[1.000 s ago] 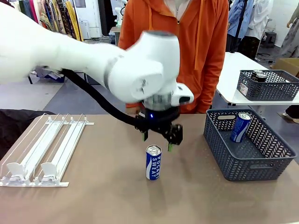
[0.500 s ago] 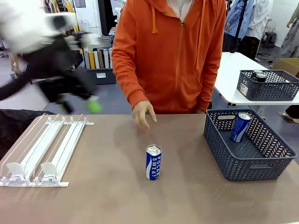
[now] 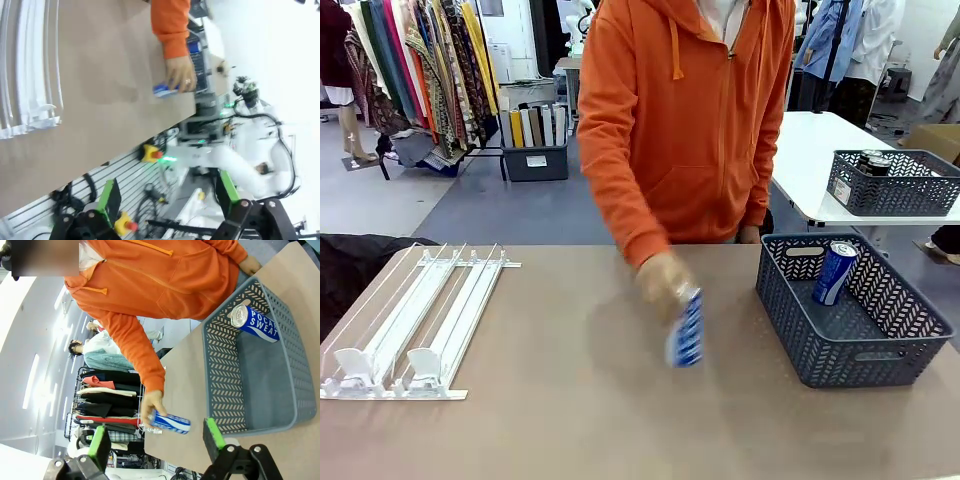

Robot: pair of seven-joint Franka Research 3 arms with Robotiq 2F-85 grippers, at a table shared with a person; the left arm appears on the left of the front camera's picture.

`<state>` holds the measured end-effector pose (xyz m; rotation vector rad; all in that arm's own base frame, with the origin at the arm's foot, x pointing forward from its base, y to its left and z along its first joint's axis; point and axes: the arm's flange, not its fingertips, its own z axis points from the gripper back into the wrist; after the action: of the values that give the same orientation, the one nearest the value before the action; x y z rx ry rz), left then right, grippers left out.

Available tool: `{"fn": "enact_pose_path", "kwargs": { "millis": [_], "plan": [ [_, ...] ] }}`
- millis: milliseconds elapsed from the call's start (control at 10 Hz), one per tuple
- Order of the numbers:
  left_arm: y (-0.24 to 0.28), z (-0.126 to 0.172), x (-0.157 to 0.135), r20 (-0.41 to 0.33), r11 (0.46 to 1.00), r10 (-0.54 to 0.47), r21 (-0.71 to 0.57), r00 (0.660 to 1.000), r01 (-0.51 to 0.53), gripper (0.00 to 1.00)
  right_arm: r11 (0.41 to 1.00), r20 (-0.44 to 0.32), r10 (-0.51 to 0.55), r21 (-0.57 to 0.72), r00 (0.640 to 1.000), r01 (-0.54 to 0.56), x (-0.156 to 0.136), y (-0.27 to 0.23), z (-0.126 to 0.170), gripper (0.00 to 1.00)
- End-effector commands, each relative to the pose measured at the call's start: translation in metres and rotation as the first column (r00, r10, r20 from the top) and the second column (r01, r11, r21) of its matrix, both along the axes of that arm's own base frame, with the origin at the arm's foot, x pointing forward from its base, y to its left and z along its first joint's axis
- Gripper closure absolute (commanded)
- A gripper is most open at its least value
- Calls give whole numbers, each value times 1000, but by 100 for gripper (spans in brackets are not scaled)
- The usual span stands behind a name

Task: Retrieve and store the cans from the dispenser.
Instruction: Pick up one can from the Automatic Can Dispenser and place it in the middle of the table.

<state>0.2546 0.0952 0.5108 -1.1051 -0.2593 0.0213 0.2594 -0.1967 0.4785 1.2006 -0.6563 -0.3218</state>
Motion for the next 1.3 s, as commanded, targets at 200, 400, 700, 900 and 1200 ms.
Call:
{"fn": "enact_pose_path", "kwargs": {
  "millis": [200,400,700,900,1200],
  "plan": [
    [-19,29,6,11,993,-47,112,999,46,0,1000,21,-7,16,1000,7,3,1,4,0],
    [-19,29,6,11,993,-47,112,999,46,0,1000,21,-7,16,1000,7,3,1,4,0],
    [-19,29,6,11,993,-47,112,999,46,0,1000,21,-7,16,1000,7,3,1,4,0],
    [-19,29,6,11,993,-47,112,999,46,0,1000,21,-7,16,1000,7,3,1,4,0],
    [-19,29,6,11,993,-47,112,999,46,0,1000,21,-7,16,1000,7,3,1,4,0]
  ]
}}
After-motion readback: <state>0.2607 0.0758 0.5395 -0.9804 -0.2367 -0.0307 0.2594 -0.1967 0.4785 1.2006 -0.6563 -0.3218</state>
